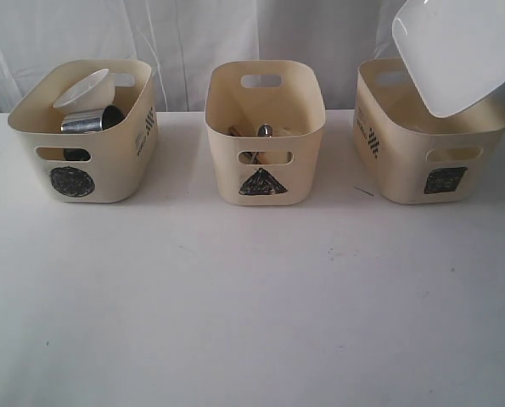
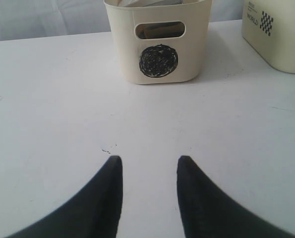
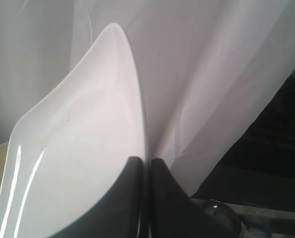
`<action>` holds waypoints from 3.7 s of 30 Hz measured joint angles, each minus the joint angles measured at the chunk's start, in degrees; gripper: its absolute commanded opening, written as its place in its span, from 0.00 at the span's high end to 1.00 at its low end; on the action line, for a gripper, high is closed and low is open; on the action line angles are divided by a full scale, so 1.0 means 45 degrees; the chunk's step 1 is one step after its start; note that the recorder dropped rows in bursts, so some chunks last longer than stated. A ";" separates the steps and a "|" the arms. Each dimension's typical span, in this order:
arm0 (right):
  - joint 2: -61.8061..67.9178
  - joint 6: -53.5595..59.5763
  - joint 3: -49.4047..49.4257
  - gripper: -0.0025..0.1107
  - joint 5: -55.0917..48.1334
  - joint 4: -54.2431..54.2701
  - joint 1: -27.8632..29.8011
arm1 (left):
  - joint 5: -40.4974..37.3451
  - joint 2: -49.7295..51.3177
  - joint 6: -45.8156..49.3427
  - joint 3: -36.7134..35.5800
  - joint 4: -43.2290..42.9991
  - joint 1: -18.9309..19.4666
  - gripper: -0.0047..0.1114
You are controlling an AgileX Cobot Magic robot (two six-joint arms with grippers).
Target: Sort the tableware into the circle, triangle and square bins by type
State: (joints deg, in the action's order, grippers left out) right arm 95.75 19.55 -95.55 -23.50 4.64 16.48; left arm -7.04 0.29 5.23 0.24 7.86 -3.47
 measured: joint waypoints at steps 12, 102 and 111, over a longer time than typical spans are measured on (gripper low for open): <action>0.1435 -0.0027 -0.0088 0.98 0.0583 -0.0471 0.0000 | 0.0000 0.0000 0.0000 0.0000 0.0000 0.0000 0.60; -1.5322 -0.3877 1.3989 0.98 0.0006 -0.0439 -0.0242 | 0.0000 0.0000 0.0000 0.0000 0.0000 0.0000 0.60; -1.6915 -0.4577 1.4665 0.98 -0.1879 -0.0332 -0.0242 | 0.0000 0.0000 0.0000 0.0000 0.0000 0.0000 0.60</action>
State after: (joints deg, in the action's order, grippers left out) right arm 19.63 -1.04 -29.56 -31.96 3.14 15.39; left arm -7.04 0.29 5.23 0.24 7.86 -3.47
